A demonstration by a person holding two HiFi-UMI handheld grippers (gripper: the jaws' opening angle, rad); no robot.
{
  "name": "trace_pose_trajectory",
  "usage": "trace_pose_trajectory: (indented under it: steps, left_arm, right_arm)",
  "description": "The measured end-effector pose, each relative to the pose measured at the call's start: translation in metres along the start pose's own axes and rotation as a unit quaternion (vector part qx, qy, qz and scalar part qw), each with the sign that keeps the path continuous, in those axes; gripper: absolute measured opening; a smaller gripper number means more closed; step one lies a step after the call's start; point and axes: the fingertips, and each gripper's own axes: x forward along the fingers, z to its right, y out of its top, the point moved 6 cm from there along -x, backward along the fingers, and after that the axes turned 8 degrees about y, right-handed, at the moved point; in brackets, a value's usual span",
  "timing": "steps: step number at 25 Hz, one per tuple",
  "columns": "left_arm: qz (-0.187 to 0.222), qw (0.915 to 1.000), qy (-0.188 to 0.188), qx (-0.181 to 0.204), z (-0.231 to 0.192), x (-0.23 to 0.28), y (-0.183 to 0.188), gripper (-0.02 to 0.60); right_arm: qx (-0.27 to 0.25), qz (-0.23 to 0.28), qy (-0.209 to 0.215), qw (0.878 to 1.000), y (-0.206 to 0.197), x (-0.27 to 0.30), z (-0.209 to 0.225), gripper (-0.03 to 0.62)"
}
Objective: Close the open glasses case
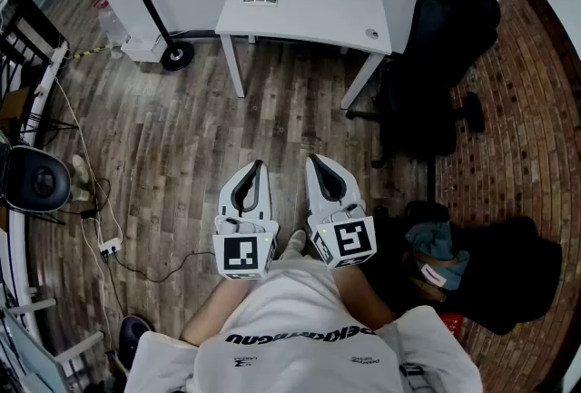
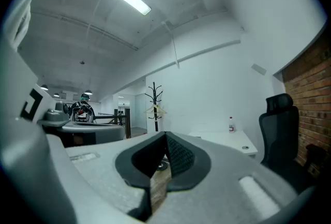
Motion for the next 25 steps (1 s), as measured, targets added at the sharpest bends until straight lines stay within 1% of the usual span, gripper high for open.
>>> trace_pose_trajectory:
  steps: [5, 8, 11, 13, 15, 17, 20, 23, 25]
  left_arm:
    - [0.005, 1.0, -0.002, 0.001, 0.018, 0.009, 0.0, -0.003]
    - [0.013, 0.9998, -0.007, 0.012, 0.031, 0.013, 0.002, -0.002]
    - [0.017, 0.9998, -0.005, 0.01, 0.044, 0.018, 0.001, -0.002]
    - [0.028, 0.9996, -0.004, 0.003, 0.052, 0.02, 0.0, -0.002]
    - [0.037, 0.9993, -0.001, 0.005, 0.058, 0.021, -0.003, -0.002]
    - [0.034, 0.9994, 0.002, 0.006, 0.063, 0.022, -0.005, -0.002]
    - [0.032, 0.9994, 0.011, 0.0, 0.066, 0.026, -0.008, -0.003]
    - [0.03, 0.9994, 0.017, -0.007, 0.066, 0.036, -0.012, -0.003]
    - [0.024, 0.9992, 0.026, -0.02, 0.067, 0.044, -0.015, -0.003]
  right_arm:
    - [0.012, 0.013, 0.018, 1.0, 0.004, -0.005, 0.018, 0.0]
    - [0.009, 0.027, 0.032, 0.999, 0.009, -0.009, 0.027, 0.001]
    - [-0.001, 0.032, 0.04, 0.999, 0.01, -0.014, 0.036, 0.0]
    - [-0.006, 0.039, 0.052, 0.998, 0.009, -0.017, 0.042, 0.0]
    - [-0.016, 0.047, 0.065, 0.997, 0.009, -0.02, 0.047, 0.0]
    - [-0.02, 0.053, 0.071, 0.996, 0.01, -0.021, 0.055, 0.0]
    - [0.001, 0.061, 0.064, 0.996, 0.009, -0.022, 0.067, 0.002]
    - [0.018, 0.055, 0.064, 0.996, 0.004, -0.02, 0.076, 0.002]
    - [0.025, 0.05, 0.062, 0.996, 0.0, -0.017, 0.083, 0.002]
